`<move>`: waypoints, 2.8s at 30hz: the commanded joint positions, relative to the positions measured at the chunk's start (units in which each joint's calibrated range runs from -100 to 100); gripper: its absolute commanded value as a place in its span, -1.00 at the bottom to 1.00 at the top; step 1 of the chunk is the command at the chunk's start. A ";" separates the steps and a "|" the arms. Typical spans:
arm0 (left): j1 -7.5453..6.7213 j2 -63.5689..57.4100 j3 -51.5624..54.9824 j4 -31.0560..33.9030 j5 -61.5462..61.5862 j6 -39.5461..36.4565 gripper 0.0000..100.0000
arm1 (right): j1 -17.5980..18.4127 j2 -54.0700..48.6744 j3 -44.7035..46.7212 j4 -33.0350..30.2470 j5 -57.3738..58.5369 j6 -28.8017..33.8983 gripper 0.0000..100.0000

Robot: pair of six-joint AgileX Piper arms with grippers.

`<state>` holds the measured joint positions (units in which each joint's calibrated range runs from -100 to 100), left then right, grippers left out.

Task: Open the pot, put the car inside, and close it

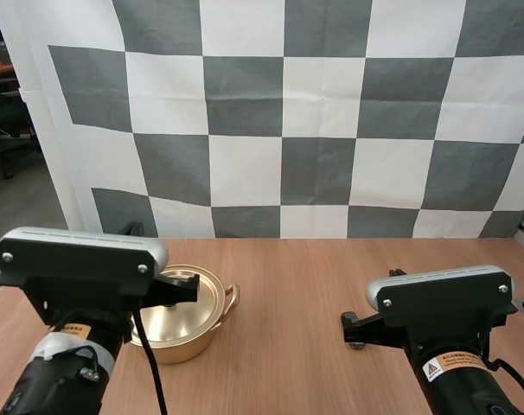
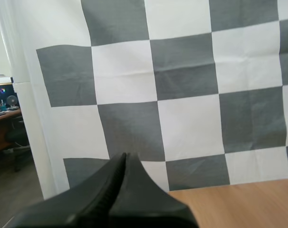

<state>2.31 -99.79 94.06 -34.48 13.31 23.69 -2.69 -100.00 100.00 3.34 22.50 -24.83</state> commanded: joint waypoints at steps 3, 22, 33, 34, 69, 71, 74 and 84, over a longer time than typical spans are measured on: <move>0.03 13.01 -18.71 1.60 17.10 -11.32 -0.97 | -0.06 0.00 0.00 0.32 2.29 -0.06 -1.00; 0.03 52.89 -64.96 24.44 74.22 -29.20 0.11 | -0.06 0.00 0.00 1.00 5.44 -0.06 -1.00; 0.03 59.59 -65.18 26.27 86.69 -29.20 0.11 | -0.06 0.00 0.00 1.00 5.44 -0.06 -1.00; 0.03 59.59 -65.18 25.99 86.69 -29.20 0.11 | -0.06 0.00 0.00 1.00 5.44 -0.06 -1.00; 0.03 59.17 -45.77 27.67 79.50 -29.20 0.11 | -0.06 0.00 0.00 0.65 5.44 -0.06 -1.00; 0.03 59.29 -45.77 26.89 75.91 -29.20 0.11 | -0.06 0.00 0.00 0.65 5.44 -0.06 -1.00; 0.03 60.82 -45.77 25.09 73.97 -29.20 0.11 | -0.06 0.00 0.00 0.65 5.44 -0.06 -1.00; 0.03 71.78 -43.84 24.52 73.77 -29.13 0.11 | -0.06 0.00 0.00 0.65 5.44 -0.06 -1.00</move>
<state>2.31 -29.06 50.21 -10.01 87.18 -5.51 -2.69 -100.00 100.00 3.98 27.90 -24.83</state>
